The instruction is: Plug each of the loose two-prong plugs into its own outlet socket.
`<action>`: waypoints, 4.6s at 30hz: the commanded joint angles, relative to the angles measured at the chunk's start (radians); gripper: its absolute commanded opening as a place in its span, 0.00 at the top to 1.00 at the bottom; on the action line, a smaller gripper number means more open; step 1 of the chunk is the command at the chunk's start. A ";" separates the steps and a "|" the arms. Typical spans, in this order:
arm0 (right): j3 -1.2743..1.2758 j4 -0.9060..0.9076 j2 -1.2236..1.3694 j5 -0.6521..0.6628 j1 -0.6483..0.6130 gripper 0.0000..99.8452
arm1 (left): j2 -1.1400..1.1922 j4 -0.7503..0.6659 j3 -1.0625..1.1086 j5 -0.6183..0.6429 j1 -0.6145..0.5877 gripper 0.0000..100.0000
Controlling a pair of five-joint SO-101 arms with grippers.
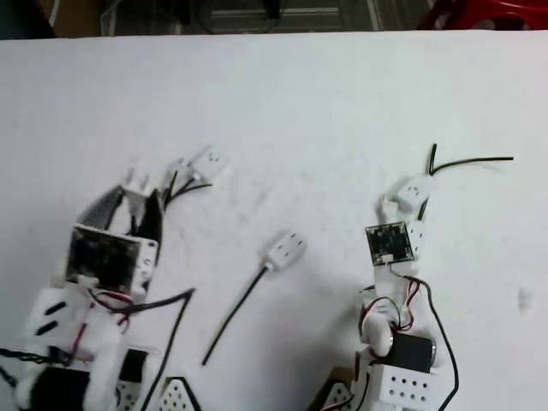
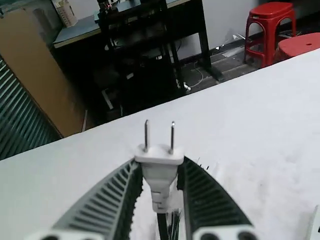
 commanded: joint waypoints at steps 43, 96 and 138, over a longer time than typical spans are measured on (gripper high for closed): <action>0.008 0.005 -0.007 0.005 -0.081 0.98 | -0.107 -0.713 0.374 0.166 0.460 0.98; -0.996 -0.496 0.582 -0.126 -1.023 0.98 | -0.107 -0.637 0.437 0.172 0.417 0.98; -1.045 -0.584 0.897 -0.123 -0.786 0.98 | -0.107 -0.637 0.437 0.167 0.412 0.98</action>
